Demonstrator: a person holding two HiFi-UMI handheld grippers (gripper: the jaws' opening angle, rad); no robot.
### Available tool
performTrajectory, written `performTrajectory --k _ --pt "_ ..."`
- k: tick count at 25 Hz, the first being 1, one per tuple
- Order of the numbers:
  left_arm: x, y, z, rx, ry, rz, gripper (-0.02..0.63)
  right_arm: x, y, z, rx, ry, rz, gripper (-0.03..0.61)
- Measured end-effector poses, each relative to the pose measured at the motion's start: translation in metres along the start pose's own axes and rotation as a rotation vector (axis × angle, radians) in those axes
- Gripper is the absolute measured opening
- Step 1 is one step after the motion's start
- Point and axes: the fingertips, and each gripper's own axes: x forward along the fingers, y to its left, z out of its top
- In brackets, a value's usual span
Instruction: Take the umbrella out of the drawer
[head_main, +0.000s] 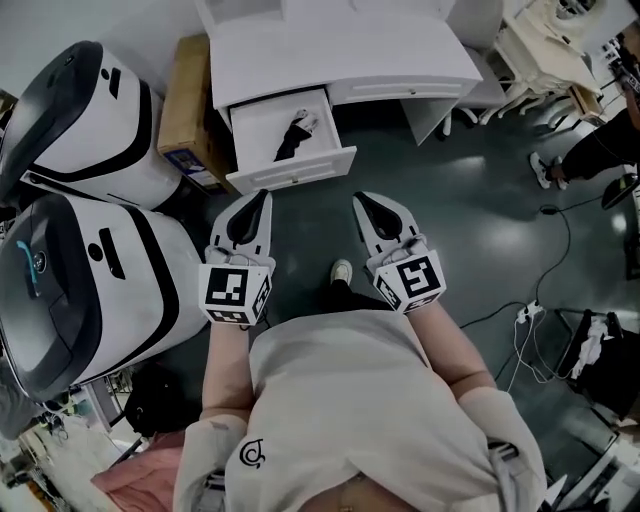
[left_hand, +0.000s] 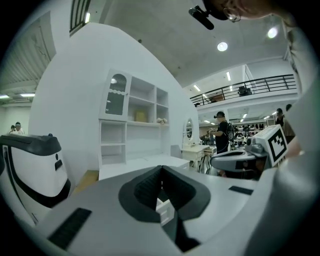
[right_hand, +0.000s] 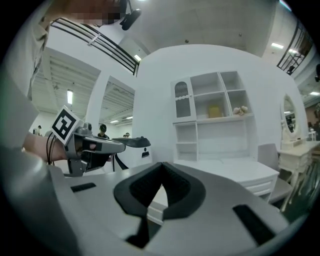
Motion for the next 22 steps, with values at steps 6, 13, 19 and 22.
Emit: performTrajectory --k 6,13,19,22 --pt "0.069 0.014 -0.007 -0.007 0.041 0.045 0.011 0.050 -0.067 -0.011 0.026 0.027 0.034 0.006" --pt "0.127 0.037 -0.031 -0.023 0.126 0.051 0.012 0.102 -0.102 -0.031 0.058 0.085 0.066 0.006" --pt "0.185 0.072 -0.059 -0.042 0.195 0.024 0.012 0.153 -0.128 -0.055 0.102 0.151 0.067 0.006" --pt "0.214 0.089 -0.076 -0.047 0.242 -0.010 0.012 0.180 -0.142 -0.066 0.126 0.183 0.058 0.006"
